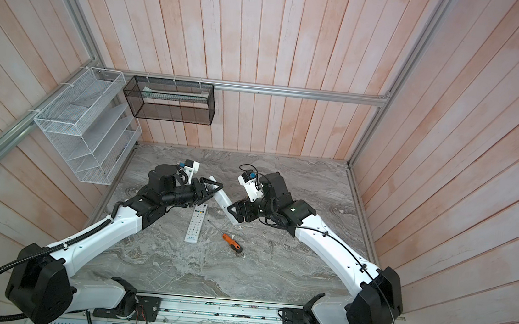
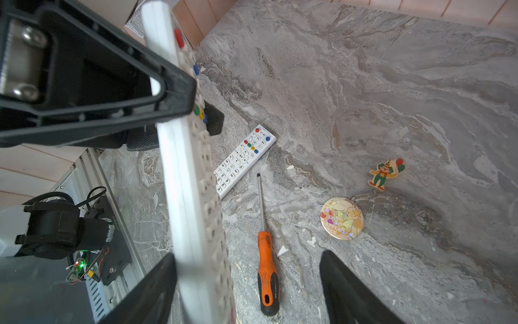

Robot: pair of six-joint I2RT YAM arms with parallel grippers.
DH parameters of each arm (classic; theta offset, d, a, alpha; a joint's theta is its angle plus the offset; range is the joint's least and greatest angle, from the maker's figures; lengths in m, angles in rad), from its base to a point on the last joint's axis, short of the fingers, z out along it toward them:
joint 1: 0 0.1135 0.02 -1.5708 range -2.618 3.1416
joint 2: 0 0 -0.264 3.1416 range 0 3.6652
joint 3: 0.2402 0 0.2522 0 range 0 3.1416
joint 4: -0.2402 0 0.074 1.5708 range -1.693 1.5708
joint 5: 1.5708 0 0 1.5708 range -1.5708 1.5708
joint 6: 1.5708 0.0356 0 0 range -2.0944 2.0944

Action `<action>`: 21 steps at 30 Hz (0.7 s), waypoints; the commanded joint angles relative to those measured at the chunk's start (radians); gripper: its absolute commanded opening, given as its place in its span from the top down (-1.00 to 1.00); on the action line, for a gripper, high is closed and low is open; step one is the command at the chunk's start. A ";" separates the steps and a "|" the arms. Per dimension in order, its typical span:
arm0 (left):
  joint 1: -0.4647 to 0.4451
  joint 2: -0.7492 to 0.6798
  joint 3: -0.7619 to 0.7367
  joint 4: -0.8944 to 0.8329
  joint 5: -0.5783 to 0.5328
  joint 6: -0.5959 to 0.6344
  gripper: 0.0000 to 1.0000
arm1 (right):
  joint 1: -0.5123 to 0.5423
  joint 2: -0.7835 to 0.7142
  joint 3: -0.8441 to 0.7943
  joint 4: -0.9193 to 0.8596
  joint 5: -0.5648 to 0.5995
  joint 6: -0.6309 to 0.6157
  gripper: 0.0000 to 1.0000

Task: Unload the batteries from the remote control
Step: 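Grasp the remote's lower end with the left gripper while the right holds it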

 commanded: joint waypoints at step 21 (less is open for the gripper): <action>0.019 -0.041 -0.021 0.005 0.044 0.025 0.11 | -0.031 0.012 -0.066 0.169 -0.328 0.073 0.90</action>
